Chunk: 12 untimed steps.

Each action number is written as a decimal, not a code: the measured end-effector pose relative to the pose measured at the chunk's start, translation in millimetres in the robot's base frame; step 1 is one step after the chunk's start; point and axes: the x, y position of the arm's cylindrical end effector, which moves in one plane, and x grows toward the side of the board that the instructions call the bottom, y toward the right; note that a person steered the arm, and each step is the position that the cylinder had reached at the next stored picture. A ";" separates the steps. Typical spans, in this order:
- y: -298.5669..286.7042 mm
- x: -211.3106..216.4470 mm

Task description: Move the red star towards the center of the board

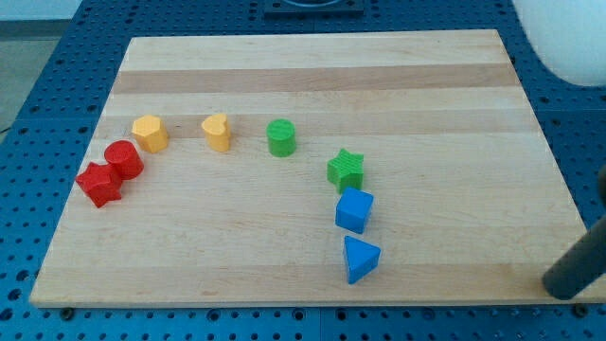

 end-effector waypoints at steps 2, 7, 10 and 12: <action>-219.7 0.5; -525.0 -116.1; -362.0 -157.6; -419.1 -118.1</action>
